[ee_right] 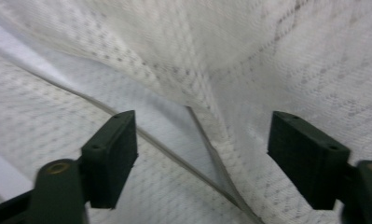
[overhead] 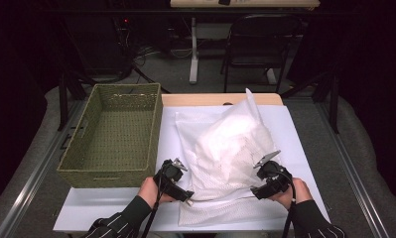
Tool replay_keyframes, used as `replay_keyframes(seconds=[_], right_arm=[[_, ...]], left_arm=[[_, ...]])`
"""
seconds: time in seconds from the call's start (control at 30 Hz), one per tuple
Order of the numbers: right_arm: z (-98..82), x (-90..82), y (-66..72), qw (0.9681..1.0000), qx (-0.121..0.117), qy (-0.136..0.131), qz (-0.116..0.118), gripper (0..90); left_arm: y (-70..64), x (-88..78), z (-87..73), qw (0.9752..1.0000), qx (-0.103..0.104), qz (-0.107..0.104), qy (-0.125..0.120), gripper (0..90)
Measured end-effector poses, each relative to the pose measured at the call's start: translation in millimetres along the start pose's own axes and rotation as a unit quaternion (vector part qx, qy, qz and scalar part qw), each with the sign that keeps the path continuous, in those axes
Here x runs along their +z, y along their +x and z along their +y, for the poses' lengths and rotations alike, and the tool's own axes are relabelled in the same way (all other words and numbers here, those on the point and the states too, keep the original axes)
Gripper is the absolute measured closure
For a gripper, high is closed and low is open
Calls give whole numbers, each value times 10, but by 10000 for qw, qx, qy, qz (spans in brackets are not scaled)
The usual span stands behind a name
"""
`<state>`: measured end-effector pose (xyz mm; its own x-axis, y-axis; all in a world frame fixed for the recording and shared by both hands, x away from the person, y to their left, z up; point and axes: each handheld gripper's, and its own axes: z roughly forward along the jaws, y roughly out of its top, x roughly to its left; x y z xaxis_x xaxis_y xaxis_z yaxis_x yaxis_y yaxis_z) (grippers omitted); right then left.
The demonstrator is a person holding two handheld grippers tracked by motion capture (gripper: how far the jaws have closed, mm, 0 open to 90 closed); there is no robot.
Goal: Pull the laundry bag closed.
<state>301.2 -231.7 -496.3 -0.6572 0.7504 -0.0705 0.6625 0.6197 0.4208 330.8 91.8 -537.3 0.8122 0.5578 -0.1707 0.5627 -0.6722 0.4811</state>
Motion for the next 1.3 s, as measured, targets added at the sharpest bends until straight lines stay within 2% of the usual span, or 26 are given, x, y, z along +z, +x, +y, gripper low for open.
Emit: replay_keyframes(seconds=[0.1, 0.17, 0.23, 0.3, 0.33, 0.4, 0.47, 0.63, 0.7, 0.77, 0.93, 1.0, 1.17, 1.3], right_arm=[[-8, -32, 39, 9998, 8, -124, 185, 148], [1, -34, 63, 9994, -11, -197, 293, 140], [21, -30, 89, 9992, -68, -229, 306, 138], [34, -21, 118, 9990, -95, -261, 353, 138], [36, -20, 129, 9989, -105, -286, 346, 138], [40, -24, 136, 9987, -103, -324, 387, 146], [39, -27, 143, 9986, -97, -346, 400, 148], [36, -26, 158, 9977, -102, -427, 521, 151], [43, -32, 177, 9969, -104, -471, 619, 147], [58, -29, 208, 9961, -114, -510, 709, 143], [95, -25, 276, 9951, -220, -571, 773, 135], [96, -25, 279, 9951, -226, -604, 756, 136], [91, -37, 284, 9956, -180, -599, 695, 147], [97, -52, 294, 9941, -245, -700, 786, 132]], left_arm=[[6, 23, -4, 9999, -1, -104, 11, 277], [4, 23, 0, 10000, 33, -88, 21, 301], [4, 25, 0, 9999, 1, -128, -19, 335], [-4, 22, 3, 9999, 40, -126, -22, 359], [-6, 22, 1, 9998, 51, -167, -25, 407], [-25, 26, 2, 9999, 113, -84, -17, 436], [-29, 29, 7, 9998, 120, -132, -37, 494], [-70, 51, 22, 9996, 195, -178, -63, 563], [-83, 64, 18, 9994, 246, -210, -93, 636], [-94, 67, 8, 9994, 305, -116, -122, 689], [-90, 70, -33, 9992, 270, -149, -250, 842], [-103, 65, -42, 9990, 308, -132, -289, 866], [-60, 10, -45, 9986, 189, -244, -419, 875], [-68, -8, -39, 9983, 234, -273, -449, 875]])
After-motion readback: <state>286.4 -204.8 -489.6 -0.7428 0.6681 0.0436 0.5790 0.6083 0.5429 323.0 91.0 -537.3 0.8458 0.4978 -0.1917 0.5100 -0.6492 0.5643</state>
